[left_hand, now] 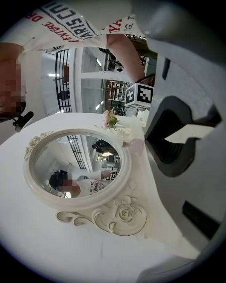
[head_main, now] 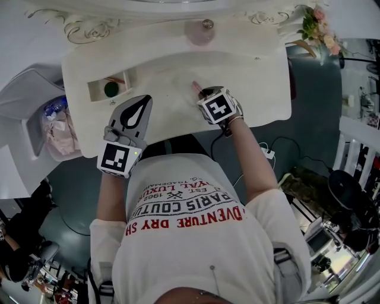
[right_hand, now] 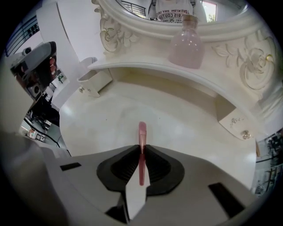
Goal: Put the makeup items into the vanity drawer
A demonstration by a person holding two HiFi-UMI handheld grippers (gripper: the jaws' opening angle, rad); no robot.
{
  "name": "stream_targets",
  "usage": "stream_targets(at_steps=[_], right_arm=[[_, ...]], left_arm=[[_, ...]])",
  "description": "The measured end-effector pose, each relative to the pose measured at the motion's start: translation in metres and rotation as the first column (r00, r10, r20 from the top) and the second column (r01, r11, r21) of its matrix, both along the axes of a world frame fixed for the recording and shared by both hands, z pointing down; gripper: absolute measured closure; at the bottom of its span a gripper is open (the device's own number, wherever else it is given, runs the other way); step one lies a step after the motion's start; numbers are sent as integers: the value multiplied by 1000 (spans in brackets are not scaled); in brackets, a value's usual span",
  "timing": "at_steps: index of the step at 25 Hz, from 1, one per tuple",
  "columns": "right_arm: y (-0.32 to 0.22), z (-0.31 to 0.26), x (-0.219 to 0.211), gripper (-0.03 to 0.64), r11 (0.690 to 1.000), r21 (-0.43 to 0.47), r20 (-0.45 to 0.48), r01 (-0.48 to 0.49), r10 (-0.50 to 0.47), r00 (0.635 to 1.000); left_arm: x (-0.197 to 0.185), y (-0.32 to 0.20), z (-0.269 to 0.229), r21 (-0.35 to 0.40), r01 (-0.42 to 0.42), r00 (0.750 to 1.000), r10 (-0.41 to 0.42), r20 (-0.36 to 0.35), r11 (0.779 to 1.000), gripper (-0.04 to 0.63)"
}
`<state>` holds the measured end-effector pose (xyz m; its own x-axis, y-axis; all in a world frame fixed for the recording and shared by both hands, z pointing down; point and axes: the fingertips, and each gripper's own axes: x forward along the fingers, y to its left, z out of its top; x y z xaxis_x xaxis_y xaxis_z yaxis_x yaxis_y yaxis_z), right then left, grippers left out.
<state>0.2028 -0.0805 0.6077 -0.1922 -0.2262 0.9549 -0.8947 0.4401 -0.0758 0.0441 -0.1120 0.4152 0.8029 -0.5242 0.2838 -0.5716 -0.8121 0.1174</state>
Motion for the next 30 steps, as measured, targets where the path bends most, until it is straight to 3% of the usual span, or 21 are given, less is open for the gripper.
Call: stream_targets(at_steps=[6,14,24,30], right_arm=[[-23,-38,-49,572,994,99,70,38,-45,997],[-59,-76,-151,572,966,192,115,175,-199,973],[-88,-92,-268,572,896,229,126,380,-414,901],[-95,-80,-309,572,862,208,101,462,-489,866]], left_arm=[[-35,4,-16,27,44,999,-44,-3,999,589],[-115,5,-36,82,172,985,-172,-4,982,589],[-215,9,-29,54,345,937,-347,35,937,589],[-248,8,-32,54,426,904,-427,6,903,589]])
